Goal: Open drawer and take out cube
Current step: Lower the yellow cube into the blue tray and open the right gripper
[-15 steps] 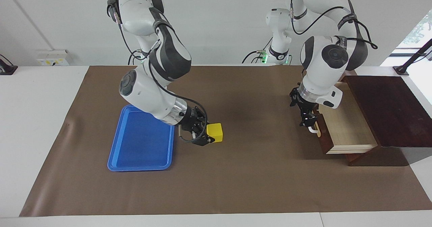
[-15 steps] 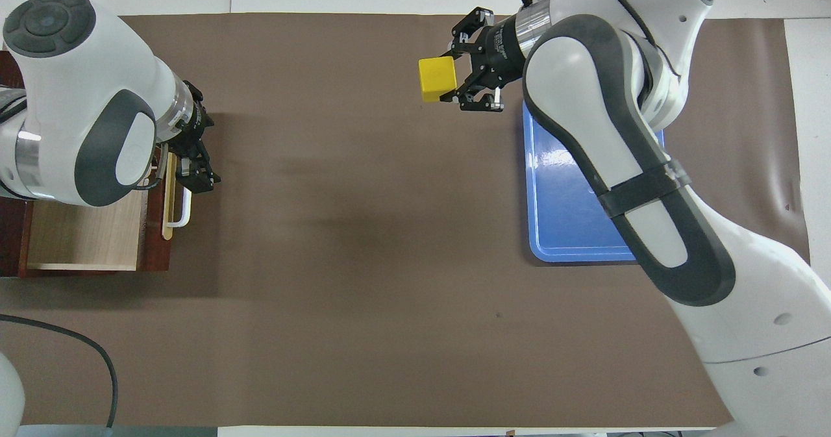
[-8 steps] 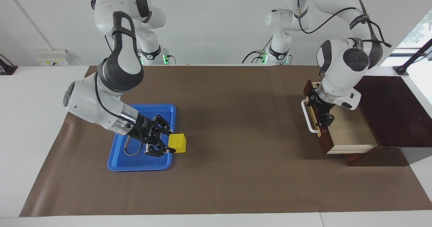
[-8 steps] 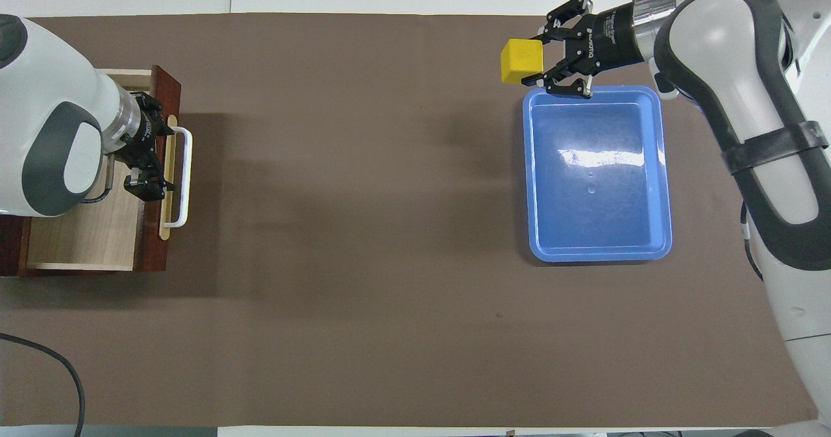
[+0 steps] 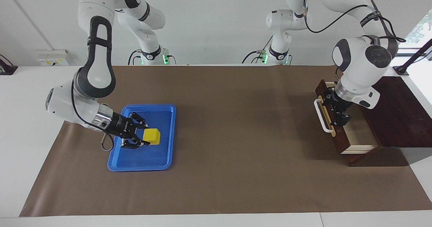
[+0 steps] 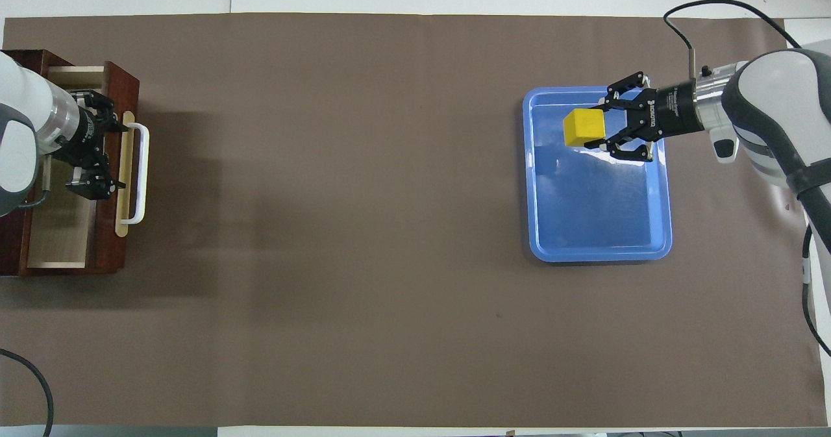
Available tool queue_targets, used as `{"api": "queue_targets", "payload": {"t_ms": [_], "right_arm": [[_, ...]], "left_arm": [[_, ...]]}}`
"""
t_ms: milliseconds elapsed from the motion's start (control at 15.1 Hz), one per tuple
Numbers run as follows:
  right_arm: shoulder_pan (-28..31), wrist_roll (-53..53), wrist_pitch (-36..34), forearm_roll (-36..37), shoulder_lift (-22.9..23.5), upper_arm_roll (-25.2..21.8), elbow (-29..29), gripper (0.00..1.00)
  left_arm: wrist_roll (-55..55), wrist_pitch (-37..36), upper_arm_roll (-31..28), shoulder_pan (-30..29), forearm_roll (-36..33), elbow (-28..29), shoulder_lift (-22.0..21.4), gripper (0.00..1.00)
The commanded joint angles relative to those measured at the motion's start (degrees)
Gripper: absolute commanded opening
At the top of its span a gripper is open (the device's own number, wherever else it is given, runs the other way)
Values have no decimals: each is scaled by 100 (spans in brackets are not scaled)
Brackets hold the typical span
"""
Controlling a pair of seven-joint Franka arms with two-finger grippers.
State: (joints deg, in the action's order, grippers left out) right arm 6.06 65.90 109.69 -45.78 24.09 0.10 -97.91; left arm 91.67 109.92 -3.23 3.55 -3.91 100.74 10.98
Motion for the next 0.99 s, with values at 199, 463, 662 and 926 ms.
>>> {"api": "queue_targets", "payload": {"t_ms": [199,463,662,926], "right_arm": [[255,-737,395,-177,-511,51,-1194,0],[518,-1174,430,-177,-590,51,-1607,0],[589,-1255,553,-142,-608,-80,-1836,0],[616,-1431,562,-54,-660,-124,-1951,0]], "left_arm": [[-579,364,16,-530,-163,201,-87,100],[-861,408,16,-742,-163,210,-96,100],[-957,487,16,-847,-163,262,-104,100],[-1020,496,16,-900,-163,254,-104,100]]}}
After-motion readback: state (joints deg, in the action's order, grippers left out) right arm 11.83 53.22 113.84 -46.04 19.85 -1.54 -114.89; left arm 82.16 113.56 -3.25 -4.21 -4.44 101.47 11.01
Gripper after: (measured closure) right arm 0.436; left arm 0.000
